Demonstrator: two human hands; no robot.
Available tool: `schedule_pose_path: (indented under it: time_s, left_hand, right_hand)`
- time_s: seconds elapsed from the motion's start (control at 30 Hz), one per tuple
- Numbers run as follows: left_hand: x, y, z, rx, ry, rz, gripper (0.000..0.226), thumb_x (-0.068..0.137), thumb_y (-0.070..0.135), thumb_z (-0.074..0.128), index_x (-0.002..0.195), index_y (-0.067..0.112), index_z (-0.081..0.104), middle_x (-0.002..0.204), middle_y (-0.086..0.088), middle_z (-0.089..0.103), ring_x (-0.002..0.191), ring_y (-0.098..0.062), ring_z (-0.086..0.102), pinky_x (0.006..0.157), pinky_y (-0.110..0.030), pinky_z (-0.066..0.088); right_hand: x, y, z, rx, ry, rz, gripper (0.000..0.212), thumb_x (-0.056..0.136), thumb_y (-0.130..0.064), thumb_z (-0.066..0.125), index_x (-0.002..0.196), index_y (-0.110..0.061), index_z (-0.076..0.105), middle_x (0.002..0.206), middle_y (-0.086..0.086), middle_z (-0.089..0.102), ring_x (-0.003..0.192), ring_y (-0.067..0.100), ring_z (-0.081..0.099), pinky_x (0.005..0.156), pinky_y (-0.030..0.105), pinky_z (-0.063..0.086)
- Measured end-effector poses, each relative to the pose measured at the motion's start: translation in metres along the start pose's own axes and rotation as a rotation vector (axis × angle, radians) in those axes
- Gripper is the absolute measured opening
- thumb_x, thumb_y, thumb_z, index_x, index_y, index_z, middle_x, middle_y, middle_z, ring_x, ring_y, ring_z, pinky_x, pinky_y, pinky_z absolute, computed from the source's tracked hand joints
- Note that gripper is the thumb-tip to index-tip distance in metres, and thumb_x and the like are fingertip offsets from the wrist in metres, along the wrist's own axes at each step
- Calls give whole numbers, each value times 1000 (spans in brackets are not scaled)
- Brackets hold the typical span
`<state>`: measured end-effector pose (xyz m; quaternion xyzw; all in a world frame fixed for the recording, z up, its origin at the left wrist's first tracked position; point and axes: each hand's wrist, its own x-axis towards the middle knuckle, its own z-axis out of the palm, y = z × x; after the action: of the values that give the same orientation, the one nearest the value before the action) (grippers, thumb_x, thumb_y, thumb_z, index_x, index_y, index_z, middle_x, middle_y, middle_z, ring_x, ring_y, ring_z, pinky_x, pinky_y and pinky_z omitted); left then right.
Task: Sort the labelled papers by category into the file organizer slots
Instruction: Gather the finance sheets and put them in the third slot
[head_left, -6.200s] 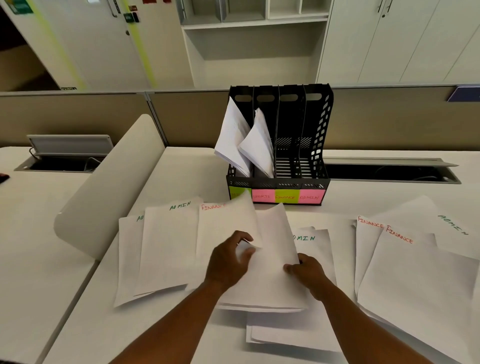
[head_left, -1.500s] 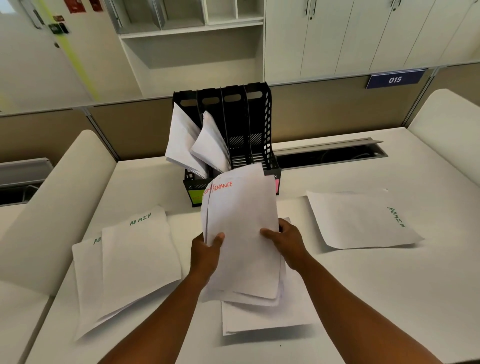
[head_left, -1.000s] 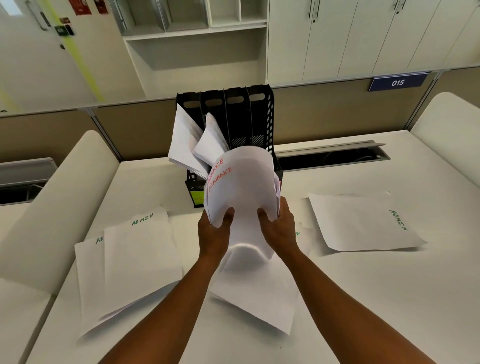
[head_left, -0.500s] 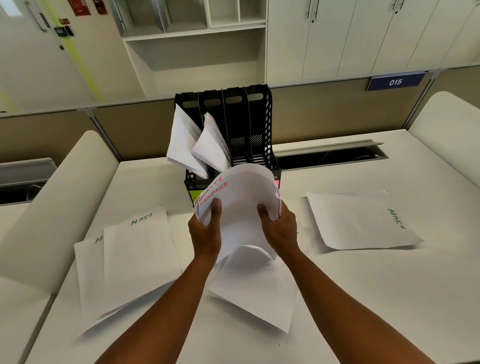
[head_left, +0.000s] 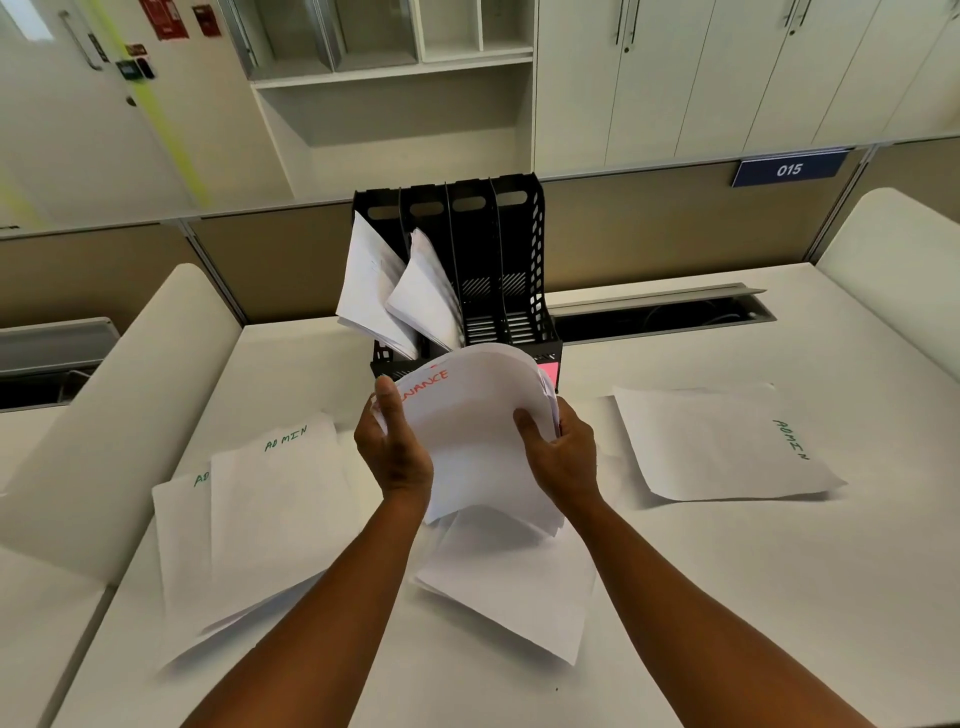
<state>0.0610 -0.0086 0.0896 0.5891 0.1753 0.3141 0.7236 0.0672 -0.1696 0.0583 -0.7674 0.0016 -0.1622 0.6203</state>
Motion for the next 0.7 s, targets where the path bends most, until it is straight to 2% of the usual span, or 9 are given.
schedule_pose_path:
  time_s: [0.07, 0.17, 0.23, 0.3, 0.33, 0.4, 0.5, 0.6, 0.7]
  left_hand:
    - [4, 3, 2, 15, 21, -24, 60, 80, 75, 43, 93, 20, 63, 94, -8, 69, 87, -22, 71, 72, -35, 60]
    - [9, 6, 4, 58, 52, -37, 51, 86, 63, 39, 81, 17, 60, 86, -8, 68, 84, -26, 70, 65, -31, 57]
    - [10, 8, 5, 70, 65, -55, 45, 86, 58, 38, 74, 22, 61, 81, -5, 67, 81, -27, 69, 63, -29, 55]
    - [9, 11, 4, 49, 59, -50, 43, 86, 60, 39, 66, 29, 61, 72, 3, 66, 76, -22, 68, 61, -27, 52]
    - [9, 12, 3, 27, 33, -26, 44, 85, 62, 40, 68, 28, 60, 69, 7, 64, 73, -16, 67, 60, -26, 51]
    - [7, 11, -2, -7, -60, 53, 45, 84, 64, 46, 82, 22, 60, 76, 7, 62, 74, -10, 63, 64, -23, 51]
    - [5, 5, -10, 25, -196, 113, 42, 82, 51, 65, 111, 21, 63, 99, 9, 69, 92, -8, 67, 71, -17, 53]
    - [6, -1, -19, 112, -249, 49, 37, 74, 42, 79, 108, 40, 65, 100, 17, 71, 97, -7, 67, 68, -15, 55]
    - [9, -2, -24, 128, -234, -4, 38, 72, 37, 81, 104, 46, 62, 97, 18, 69, 97, -12, 67, 67, -15, 55]
  right_hand:
    - [-1, 0, 0, 6, -9, 2, 37, 87, -34, 65, 120, -18, 60, 88, -22, 58, 73, -5, 58, 55, -3, 43]
    - [-2, 0, -1, 9, -11, 17, 39, 86, -36, 66, 120, -18, 61, 89, -19, 59, 73, -4, 58, 54, -3, 42]
    - [-2, 0, -1, 5, -19, 32, 40, 86, -36, 67, 121, -17, 60, 89, -20, 58, 73, -5, 58, 54, -4, 41]
    - [-2, 0, -2, 3, -22, 44, 41, 86, -33, 68, 122, -16, 60, 89, -20, 58, 73, -6, 56, 55, -5, 41]
    - [-2, 0, -2, 6, -22, 49, 41, 86, -32, 68, 122, -15, 60, 90, -17, 59, 73, -5, 56, 55, -5, 41]
    - [-1, 0, -3, 23, -19, 64, 42, 86, -31, 68, 123, -15, 59, 94, -10, 61, 77, 0, 58, 56, -4, 43]
    - [3, -3, -5, 95, -17, 113, 41, 84, -31, 70, 121, -17, 59, 96, -6, 64, 84, 12, 61, 57, 3, 48]
    - [6, -10, -4, 125, -27, 121, 43, 83, -31, 72, 121, -19, 58, 93, -10, 62, 83, 8, 61, 59, 5, 49]
    - [7, -18, 2, 115, -47, 82, 40, 85, -31, 69, 121, -25, 54, 89, -20, 59, 79, 0, 59, 56, 1, 46]
